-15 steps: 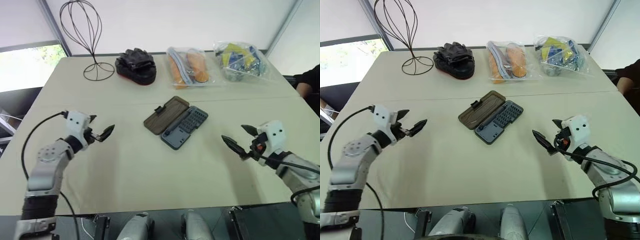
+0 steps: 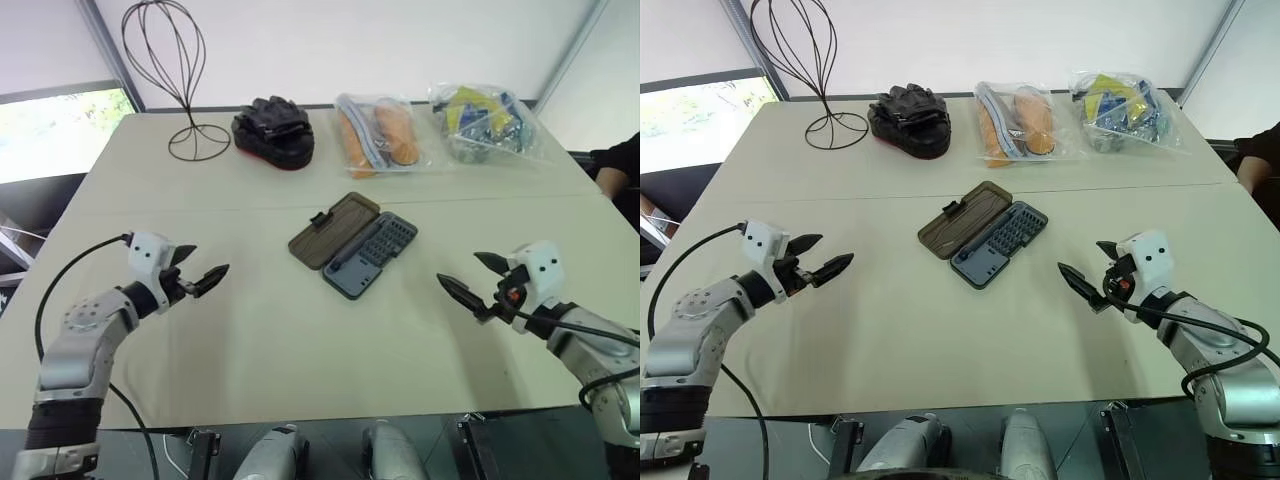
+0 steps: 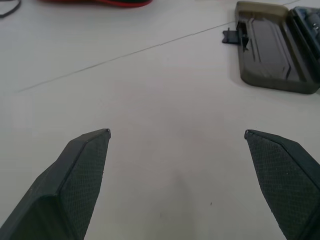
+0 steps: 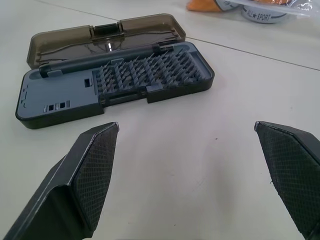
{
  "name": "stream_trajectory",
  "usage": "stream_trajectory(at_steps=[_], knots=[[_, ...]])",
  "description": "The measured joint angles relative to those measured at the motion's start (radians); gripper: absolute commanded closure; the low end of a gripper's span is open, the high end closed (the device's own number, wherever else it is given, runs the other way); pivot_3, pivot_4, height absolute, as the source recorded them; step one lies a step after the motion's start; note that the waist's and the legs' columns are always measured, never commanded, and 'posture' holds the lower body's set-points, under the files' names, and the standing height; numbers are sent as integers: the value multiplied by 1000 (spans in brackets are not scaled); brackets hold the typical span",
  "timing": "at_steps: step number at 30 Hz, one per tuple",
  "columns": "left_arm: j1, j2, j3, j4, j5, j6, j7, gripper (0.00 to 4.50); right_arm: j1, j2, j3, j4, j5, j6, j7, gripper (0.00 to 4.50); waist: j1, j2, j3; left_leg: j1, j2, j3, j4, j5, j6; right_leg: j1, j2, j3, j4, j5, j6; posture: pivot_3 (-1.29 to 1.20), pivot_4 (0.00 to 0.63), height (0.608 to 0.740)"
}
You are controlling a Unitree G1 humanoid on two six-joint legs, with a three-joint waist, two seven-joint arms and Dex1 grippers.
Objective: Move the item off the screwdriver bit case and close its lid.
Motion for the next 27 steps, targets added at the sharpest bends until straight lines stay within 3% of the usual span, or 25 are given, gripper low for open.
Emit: stream_trajectory(at_steps=[19, 22, 27], knots=[[-11, -20, 18, 13, 3, -3, 40, 10, -40, -4, 14, 38, -27, 4, 25, 0, -1, 0, 0, 0, 0, 0, 0, 0, 0, 0, 0, 0, 0, 0, 0, 0, 150, 740], [-59, -18, 9, 57, 6, -22, 14, 10, -105, -3, 57, 7, 28, 52, 62, 0, -2, 0, 0, 0, 0, 0, 0, 0, 0, 0, 0, 0, 0, 0, 0, 0, 150, 740], [-269, -8, -66, 237, 54, -88, -70, 10, -204, 33, 191, -50, 44, 81, 66, 0, 5, -1, 0, -1, -1, -2, 1, 0, 0, 0, 0, -2, 0, 0, 0, 0, 150, 740]])
